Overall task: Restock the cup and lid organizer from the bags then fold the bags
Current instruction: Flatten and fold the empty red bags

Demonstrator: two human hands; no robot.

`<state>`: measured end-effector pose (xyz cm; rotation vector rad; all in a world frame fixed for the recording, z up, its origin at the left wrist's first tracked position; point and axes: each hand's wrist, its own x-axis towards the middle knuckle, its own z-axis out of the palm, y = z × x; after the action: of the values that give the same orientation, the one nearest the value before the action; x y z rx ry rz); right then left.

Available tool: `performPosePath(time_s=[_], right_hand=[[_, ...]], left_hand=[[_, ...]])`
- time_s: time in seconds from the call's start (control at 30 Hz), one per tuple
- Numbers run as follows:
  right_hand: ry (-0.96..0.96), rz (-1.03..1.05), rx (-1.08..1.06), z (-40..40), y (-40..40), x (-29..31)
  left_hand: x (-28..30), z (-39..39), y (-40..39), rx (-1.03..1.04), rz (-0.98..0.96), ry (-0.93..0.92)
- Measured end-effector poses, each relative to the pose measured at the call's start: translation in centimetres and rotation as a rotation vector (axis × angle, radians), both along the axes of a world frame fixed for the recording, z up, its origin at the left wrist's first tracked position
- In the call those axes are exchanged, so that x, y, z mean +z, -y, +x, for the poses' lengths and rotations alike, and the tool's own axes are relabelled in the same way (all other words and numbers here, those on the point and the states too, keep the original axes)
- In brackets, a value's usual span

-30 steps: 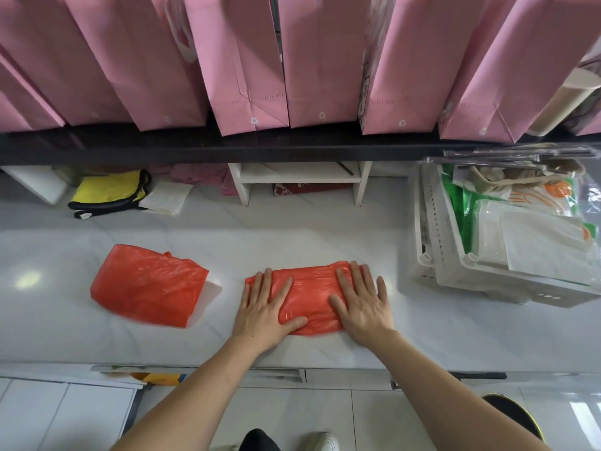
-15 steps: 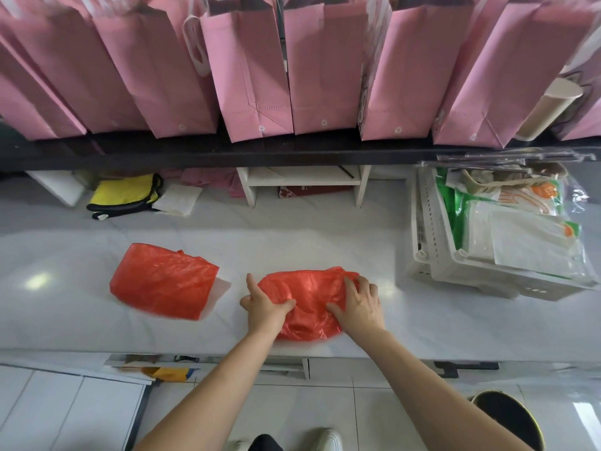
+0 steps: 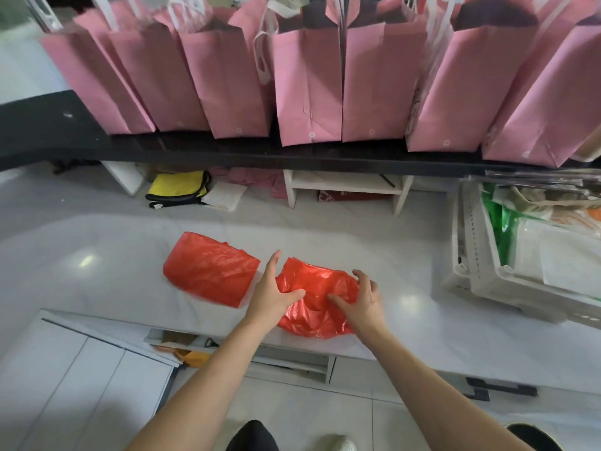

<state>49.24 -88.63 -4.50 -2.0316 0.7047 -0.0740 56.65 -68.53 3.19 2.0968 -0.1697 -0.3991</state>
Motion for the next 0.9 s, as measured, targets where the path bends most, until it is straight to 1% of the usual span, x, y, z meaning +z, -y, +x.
performPosePath(time_s=[0.17, 0.37, 0.57, 0.7, 0.83, 0.9], right_hand=[[0.063, 0.041, 0.034, 2.8, -2.8, 1.3], [0.146, 0.041, 0.017, 7.5, -9.3, 3.0], [0.2, -0.031, 0.018, 12.3, -15.8, 3.8], [0.209, -0.087, -0.015, 14.5, -19.4, 3.6], [0.152, -0.196, -0.022, 15.9, -22.3, 2.6], [0.084, -0.23, -0.024, 16.4, -23.3, 1.9]], left_hand=[[1.5, 2.8, -4.1, -0.038, -0.105, -0.052], [2.4, 8.8, -11.5, -0.026, -0.094, -0.024], [2.5, 16.5, -17.6, -0.075, -0.109, -0.107], [1.4, 20.6, -21.0, -0.081, -0.134, -0.178], [-0.5, 22.8, -23.7, -0.116, -0.009, -0.184], [-1.8, 22.8, -24.8, -0.083, 0.098, -0.128]])
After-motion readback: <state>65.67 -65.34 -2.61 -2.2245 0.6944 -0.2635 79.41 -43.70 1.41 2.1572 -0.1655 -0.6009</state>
